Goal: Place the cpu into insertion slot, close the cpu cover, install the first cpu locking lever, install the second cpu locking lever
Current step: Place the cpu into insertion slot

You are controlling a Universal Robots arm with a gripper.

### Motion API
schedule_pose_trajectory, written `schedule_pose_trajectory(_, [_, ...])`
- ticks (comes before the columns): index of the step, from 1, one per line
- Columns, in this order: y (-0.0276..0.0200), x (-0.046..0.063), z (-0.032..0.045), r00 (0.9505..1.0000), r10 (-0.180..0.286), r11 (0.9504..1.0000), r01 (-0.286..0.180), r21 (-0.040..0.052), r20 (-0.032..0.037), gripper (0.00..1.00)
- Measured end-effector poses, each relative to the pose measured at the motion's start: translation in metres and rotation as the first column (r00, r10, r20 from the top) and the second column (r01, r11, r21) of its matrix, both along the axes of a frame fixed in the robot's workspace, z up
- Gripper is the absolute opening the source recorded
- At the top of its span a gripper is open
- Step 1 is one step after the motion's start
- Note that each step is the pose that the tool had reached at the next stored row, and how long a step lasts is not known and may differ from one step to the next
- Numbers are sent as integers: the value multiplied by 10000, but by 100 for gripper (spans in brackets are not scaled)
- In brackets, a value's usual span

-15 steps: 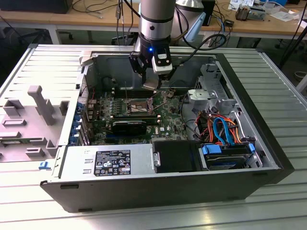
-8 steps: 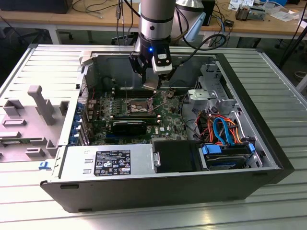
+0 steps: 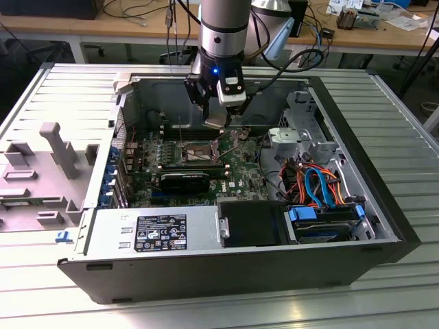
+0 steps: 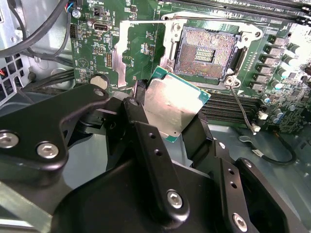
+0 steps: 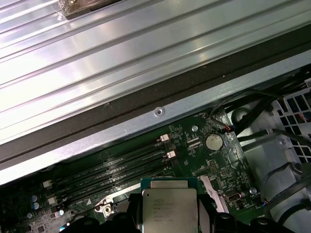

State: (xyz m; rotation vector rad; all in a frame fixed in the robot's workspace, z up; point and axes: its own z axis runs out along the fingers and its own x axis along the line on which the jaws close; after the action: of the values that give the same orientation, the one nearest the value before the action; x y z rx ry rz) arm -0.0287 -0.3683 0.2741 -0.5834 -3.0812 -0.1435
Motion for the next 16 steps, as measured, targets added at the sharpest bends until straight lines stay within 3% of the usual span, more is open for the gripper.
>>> schedule_pose_trajectory(16, [0,0,-1,9998,-205,9998,205,0,0,55])
